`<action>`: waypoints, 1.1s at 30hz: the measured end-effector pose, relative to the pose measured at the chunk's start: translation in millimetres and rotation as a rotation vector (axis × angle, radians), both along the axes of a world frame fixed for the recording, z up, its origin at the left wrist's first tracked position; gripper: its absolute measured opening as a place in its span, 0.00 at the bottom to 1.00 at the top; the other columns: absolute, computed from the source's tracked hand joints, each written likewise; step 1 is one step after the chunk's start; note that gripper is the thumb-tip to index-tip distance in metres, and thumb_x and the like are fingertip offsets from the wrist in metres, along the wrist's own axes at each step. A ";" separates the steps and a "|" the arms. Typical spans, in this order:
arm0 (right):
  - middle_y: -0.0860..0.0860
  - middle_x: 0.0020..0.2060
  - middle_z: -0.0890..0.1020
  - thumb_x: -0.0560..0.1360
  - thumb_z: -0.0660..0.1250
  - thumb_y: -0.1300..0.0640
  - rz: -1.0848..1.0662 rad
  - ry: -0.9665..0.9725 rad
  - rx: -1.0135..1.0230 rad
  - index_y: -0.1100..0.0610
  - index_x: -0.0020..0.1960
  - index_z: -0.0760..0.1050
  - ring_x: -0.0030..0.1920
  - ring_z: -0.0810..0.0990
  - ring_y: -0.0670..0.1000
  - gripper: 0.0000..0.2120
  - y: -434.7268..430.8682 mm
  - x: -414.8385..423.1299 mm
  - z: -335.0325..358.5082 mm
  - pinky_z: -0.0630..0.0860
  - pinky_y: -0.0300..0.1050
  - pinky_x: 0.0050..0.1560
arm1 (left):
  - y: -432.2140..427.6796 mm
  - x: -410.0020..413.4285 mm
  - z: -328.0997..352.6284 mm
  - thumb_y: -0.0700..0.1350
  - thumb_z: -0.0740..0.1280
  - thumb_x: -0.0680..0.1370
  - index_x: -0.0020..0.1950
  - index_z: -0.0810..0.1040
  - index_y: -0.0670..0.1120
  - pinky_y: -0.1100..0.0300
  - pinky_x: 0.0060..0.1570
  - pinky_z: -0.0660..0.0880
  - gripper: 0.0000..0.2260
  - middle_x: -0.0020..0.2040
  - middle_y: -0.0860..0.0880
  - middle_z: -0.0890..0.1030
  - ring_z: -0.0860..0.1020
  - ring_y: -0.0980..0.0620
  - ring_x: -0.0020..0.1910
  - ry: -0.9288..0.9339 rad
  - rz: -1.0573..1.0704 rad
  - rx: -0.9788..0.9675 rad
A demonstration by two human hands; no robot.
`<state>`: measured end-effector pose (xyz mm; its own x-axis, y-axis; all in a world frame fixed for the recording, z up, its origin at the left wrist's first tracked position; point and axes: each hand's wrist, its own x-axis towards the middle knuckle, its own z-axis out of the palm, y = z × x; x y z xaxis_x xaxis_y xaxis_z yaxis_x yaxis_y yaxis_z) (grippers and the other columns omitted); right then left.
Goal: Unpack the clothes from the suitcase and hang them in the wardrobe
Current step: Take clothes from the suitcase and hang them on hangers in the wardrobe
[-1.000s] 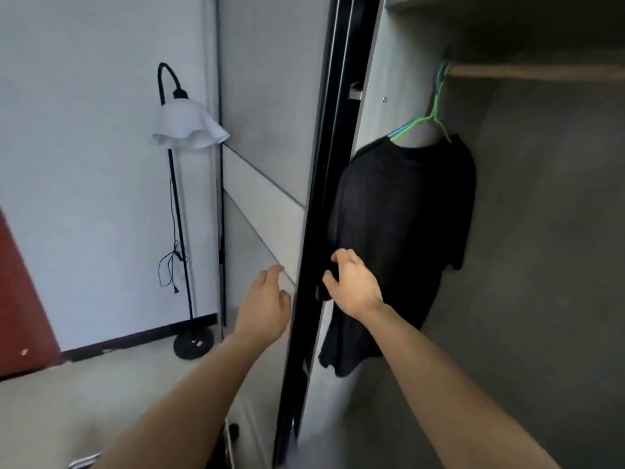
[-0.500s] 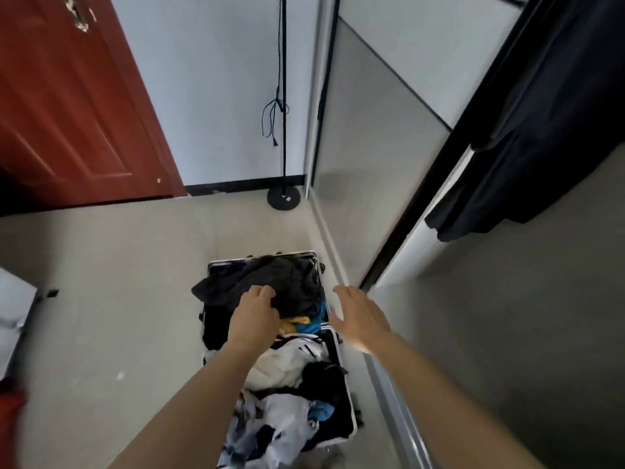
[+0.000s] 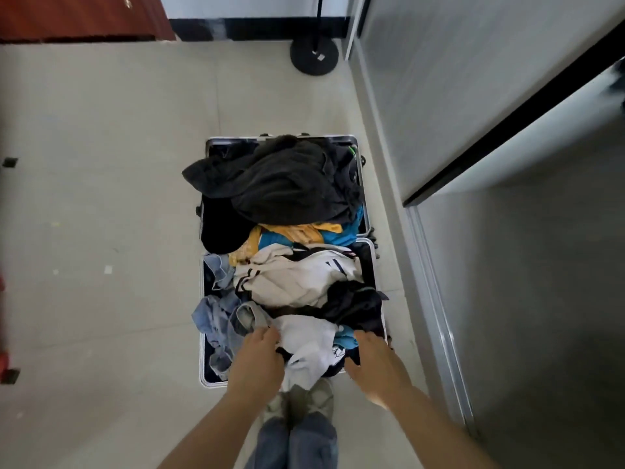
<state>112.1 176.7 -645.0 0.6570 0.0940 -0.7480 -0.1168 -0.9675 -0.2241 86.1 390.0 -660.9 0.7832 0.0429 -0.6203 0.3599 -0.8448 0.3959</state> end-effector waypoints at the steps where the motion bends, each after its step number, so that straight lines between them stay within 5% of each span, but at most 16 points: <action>1: 0.51 0.64 0.71 0.79 0.59 0.48 -0.005 0.020 0.003 0.53 0.71 0.63 0.64 0.71 0.53 0.22 -0.8 -1.0 -18.0 0.69 0.46 0.58 | -3.2 -1.6 -15.7 0.39 0.58 0.78 0.64 0.73 0.45 0.55 0.56 0.70 0.15 0.63 0.47 0.71 0.70 0.46 0.62 0.027 0.003 -0.003; 8: 0.51 0.63 0.72 0.78 0.62 0.49 0.053 0.082 0.026 0.53 0.68 0.66 0.64 0.71 0.53 0.20 2.7 -9.0 -151.8 0.70 0.47 0.59 | -32.8 -13.9 -140.6 0.40 0.57 0.80 0.74 0.64 0.47 0.60 0.61 0.68 0.21 0.73 0.51 0.63 0.65 0.51 0.70 0.128 -0.060 -0.030; 12: 0.52 0.75 0.60 0.76 0.66 0.45 0.229 0.037 -0.016 0.55 0.78 0.49 0.75 0.58 0.55 0.39 10.4 -12.0 -214.0 0.62 0.49 0.71 | -39.6 -18.2 -197.9 0.42 0.59 0.80 0.79 0.43 0.47 0.61 0.71 0.58 0.33 0.79 0.53 0.44 0.49 0.50 0.78 0.120 -0.186 0.010; 14: 0.50 0.78 0.49 0.76 0.66 0.46 0.287 0.042 -0.084 0.53 0.80 0.40 0.78 0.48 0.54 0.44 14.2 -13.0 -233.8 0.54 0.53 0.74 | -40.2 -23.4 -222.1 0.42 0.70 0.73 0.79 0.45 0.45 0.61 0.69 0.63 0.43 0.79 0.49 0.49 0.56 0.46 0.77 0.064 -0.231 -0.002; 16: 0.51 0.78 0.49 0.79 0.63 0.48 0.336 0.019 -0.122 0.51 0.80 0.47 0.78 0.46 0.55 0.36 16.4 -15.2 -251.2 0.53 0.55 0.74 | -42.1 -26.3 -236.4 0.44 0.79 0.61 0.77 0.57 0.43 0.61 0.61 0.72 0.50 0.76 0.44 0.62 0.68 0.43 0.71 0.054 -0.220 -0.038; 18: 0.51 0.76 0.60 0.79 0.59 0.52 0.244 -0.049 -0.075 0.48 0.74 0.64 0.77 0.53 0.54 0.23 18.3 -17.3 -260.1 0.56 0.54 0.71 | -45.1 -29.3 -244.4 0.45 0.73 0.71 0.79 0.49 0.45 0.62 0.67 0.65 0.45 0.79 0.46 0.55 0.58 0.47 0.76 0.047 -0.204 -0.031; 20: 0.49 0.67 0.73 0.76 0.54 0.55 -0.138 -0.097 0.102 0.51 0.65 0.75 0.71 0.66 0.53 0.20 24.1 -16.4 -257.0 0.63 0.50 0.65 | -48.2 -28.1 -240.0 0.46 0.65 0.78 0.79 0.41 0.50 0.61 0.71 0.60 0.38 0.79 0.50 0.48 0.49 0.51 0.78 0.086 -0.111 -0.068; 23: 0.52 0.48 0.80 0.75 0.55 0.65 -0.791 0.100 0.472 0.57 0.52 0.77 0.51 0.78 0.55 0.13 40.3 -7.7 -232.2 0.75 0.47 0.49 | -49.0 -23.8 -229.2 0.49 0.64 0.80 0.79 0.52 0.50 0.59 0.69 0.60 0.31 0.78 0.50 0.55 0.53 0.51 0.76 0.074 0.079 -0.113; 26: 0.53 0.41 0.81 0.74 0.59 0.67 -0.968 0.144 0.594 0.58 0.47 0.77 0.41 0.77 0.55 0.10 47.4 -3.9 -208.5 0.73 0.47 0.43 | -47.9 -17.5 -215.4 0.40 0.61 0.79 0.63 0.73 0.50 0.58 0.61 0.65 0.14 0.66 0.47 0.72 0.69 0.47 0.65 -0.032 0.272 -0.228; 28: 0.53 0.38 0.80 0.71 0.65 0.62 -1.064 0.210 0.686 0.56 0.42 0.79 0.41 0.76 0.53 0.05 47.0 0.3 -197.7 0.72 0.47 0.44 | -50.1 -8.4 -199.2 0.37 0.58 0.79 0.51 0.73 0.51 0.55 0.51 0.71 0.10 0.51 0.50 0.78 0.76 0.47 0.53 -0.030 0.512 -0.326; 30: 0.52 0.40 0.81 0.66 0.68 0.60 -1.086 0.306 0.786 0.55 0.41 0.81 0.44 0.77 0.53 0.05 40.1 11.0 -186.8 0.72 0.47 0.47 | -45.4 2.4 -185.8 0.38 0.58 0.80 0.49 0.74 0.49 0.52 0.46 0.75 0.09 0.45 0.49 0.79 0.78 0.48 0.47 0.062 0.835 -0.401; 33: 0.51 0.53 0.82 0.65 0.65 0.69 -0.986 0.345 0.761 0.53 0.53 0.80 0.47 0.81 0.47 0.20 23.1 22.4 -188.0 0.76 0.34 0.44 | -24.8 11.3 -178.5 0.47 0.59 0.80 0.55 0.76 0.41 0.50 0.48 0.74 0.11 0.44 0.45 0.77 0.74 0.45 0.43 0.168 1.290 -0.450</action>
